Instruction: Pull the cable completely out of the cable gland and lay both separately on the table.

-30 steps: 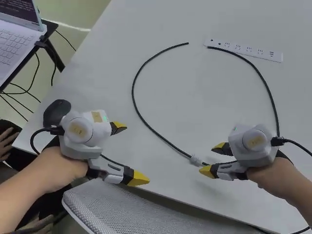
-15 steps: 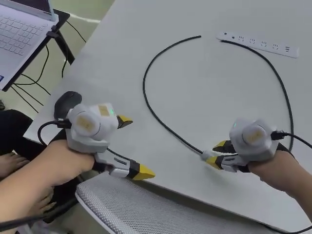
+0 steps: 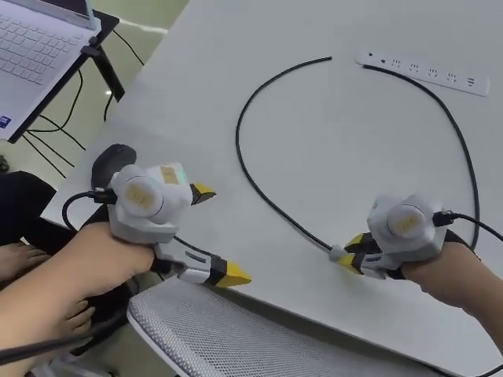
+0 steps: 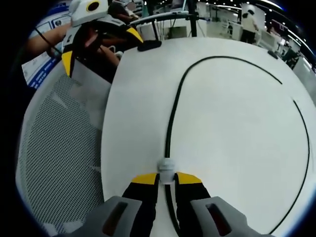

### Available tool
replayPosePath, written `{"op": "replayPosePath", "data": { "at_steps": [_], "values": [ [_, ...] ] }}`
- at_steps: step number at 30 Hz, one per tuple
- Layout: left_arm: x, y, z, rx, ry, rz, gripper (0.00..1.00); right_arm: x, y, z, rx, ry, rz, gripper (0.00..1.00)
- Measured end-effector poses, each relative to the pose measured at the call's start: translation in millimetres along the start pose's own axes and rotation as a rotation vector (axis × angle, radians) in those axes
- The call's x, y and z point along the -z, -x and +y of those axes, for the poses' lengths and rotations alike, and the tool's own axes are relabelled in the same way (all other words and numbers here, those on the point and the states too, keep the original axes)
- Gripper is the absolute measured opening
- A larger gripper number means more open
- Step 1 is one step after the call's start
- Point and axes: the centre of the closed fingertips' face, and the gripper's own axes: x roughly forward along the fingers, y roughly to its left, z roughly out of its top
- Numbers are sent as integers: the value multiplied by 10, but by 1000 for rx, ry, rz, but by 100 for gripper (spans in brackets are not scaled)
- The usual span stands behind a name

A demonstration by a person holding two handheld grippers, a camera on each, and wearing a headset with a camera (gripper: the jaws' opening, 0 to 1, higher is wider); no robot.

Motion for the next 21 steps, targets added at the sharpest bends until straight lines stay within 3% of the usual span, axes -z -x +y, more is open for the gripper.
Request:
{"op": "replayPosePath", "data": {
  "at_steps": [12, 21],
  "values": [
    [8, 21, -15, -1, 0, -1, 94, 0, -6, 32, 11, 21, 6, 7],
    [-121, -43, -91, 11, -23, -13, 93, -141, 209, 92, 7, 5, -20, 6]
  ]
}}
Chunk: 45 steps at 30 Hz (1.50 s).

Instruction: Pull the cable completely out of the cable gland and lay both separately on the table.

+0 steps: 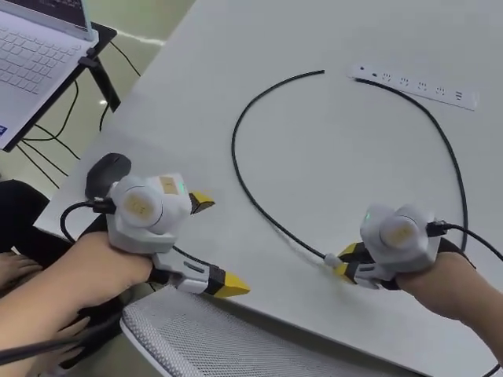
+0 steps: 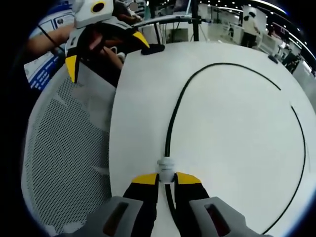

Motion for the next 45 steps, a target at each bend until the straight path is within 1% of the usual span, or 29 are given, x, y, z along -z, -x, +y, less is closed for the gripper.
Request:
{"op": "replayPosePath", "data": {
  "at_steps": [4, 7, 11, 14, 16, 19, 22, 24, 26, 28, 29, 30, 32, 34, 36, 40, 42, 43, 45],
  "values": [
    [-104, -40, -63, 17, -18, -12, 93, -120, 147, 25, 7, -1, -27, 6],
    [-184, -70, -103, 24, -29, -23, 93, -239, 270, 75, 10, 14, -46, 6],
    [-295, -118, -142, 37, -37, -44, 93, -343, 380, 107, 22, 44, -62, 6],
    [-401, -148, -190, 52, -44, -64, 92, -427, 448, 165, 1, 29, -99, 6],
    [-440, -176, -223, 61, -60, -60, 92, -443, 482, 192, -7, 3, -116, 6],
    [-484, -209, -262, 72, -77, -58, 92, -395, 483, 239, -12, 15, -103, 6],
    [-553, -233, -318, 86, -94, -64, 91, -377, 538, 294, -14, 27, -101, 6],
    [-589, -253, -375, 98, -108, -62, 90, -406, 598, 295, -8, 22, -117, 6],
    [-624, -273, -421, 106, -117, -65, 90, -436, 651, 310, -3, 24, -121, 6],
    [-652, -298, -477, 117, -124, -68, 90, -476, 719, 306, 14, 48, -111, 6],
    [-664, -313, -514, 125, -129, -70, 90, -509, 760, 308, 15, 52, -110, 6],
    [-668, -319, -528, 128, -132, -70, 89, -521, 774, 310, 15, 54, -109, 6],
    [-698, -347, -598, 142, -156, -72, 88, -575, 845, 332, 7, 82, -97, 6],
    [-737, -362, -630, 147, -165, -75, 87, -612, 893, 352, -1, 110, -87, 6],
    [-793, -371, -673, 164, -184, -92, 86, -652, 946, 369, -5, 139, -77, 6],
    [-862, -371, -691, 173, -202, -112, 81, -705, 1017, 400, -18, 184, -64, 6],
    [-938, -349, -718, 190, -198, -144, 79, -723, 1045, 424, -27, 207, -58, 6],
    [-984, -336, -722, 199, -185, -165, 78, -737, 1061, 443, -35, 221, -58, 6],
    [-1051, -320, -727, 216, -162, -202, 77, -748, 1074, 453, -42, 227, -58, 6]
  ]
}}
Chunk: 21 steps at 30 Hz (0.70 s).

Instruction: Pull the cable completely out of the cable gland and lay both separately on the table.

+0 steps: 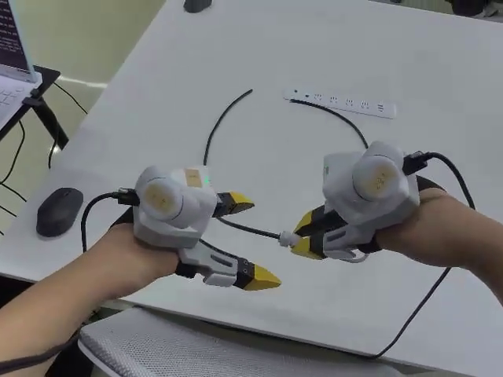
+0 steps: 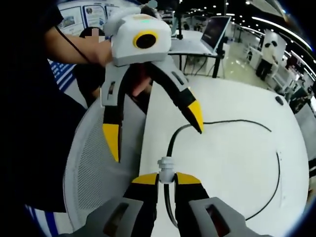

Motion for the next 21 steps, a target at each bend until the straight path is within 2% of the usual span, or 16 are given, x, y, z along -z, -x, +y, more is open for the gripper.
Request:
{"op": "replayPosePath", "data": {
  "at_steps": [1, 5, 12, 16, 21],
  "values": [
    [-41, 1, -2, 12, 24, -28, 74, -2, 4, 2, -4, 8, 0, 6],
    [-138, 4, -31, 55, 76, -92, 66, -22, 28, -1, -1, 27, 1, 6],
    [-53, -51, -46, 84, 65, -49, 53, -52, 51, 12, 5, 79, 9, 6],
    [-15, -83, -77, 100, 72, -28, 50, -62, 40, 38, 2, 94, 11, 6],
    [-12, -102, -100, 114, 92, -28, 43, -30, 16, 54, 1, 99, 22, 6]
  ]
}}
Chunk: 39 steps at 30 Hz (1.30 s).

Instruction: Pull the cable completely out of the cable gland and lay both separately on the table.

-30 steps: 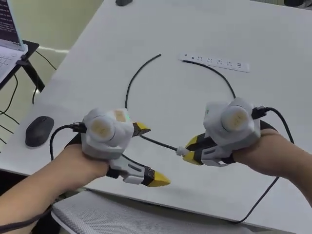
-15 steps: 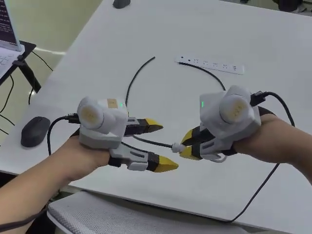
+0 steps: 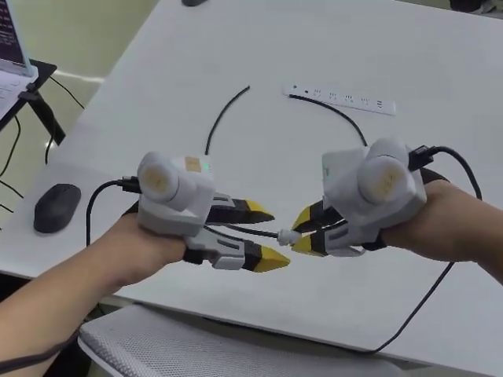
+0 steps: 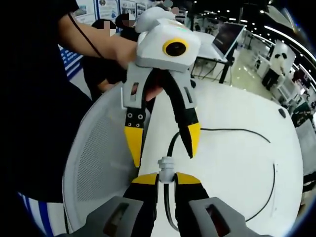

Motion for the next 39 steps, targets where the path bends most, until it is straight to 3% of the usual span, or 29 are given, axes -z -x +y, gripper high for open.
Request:
{"op": "replayPosePath", "data": {
  "at_steps": [8, 22, 30, 35, 39],
  "values": [
    [-24, -12, -47, 41, 35, -6, 25, -15, -2, 26, -2, 19, -1, 6],
    [12, -26, -74, 67, 23, 12, 17, -5, -21, 53, 6, 68, -7, 6],
    [15, -12, -91, 50, -42, 36, 16, -11, -32, 66, 36, 122, -53, 8],
    [9, -32, -100, 57, -52, 44, 15, 8, -26, 70, 34, 71, -64, 9],
    [23, -27, -99, 54, -74, 56, 15, -46, 64, 71, -32, -101, -182, 10]
  ]
}}
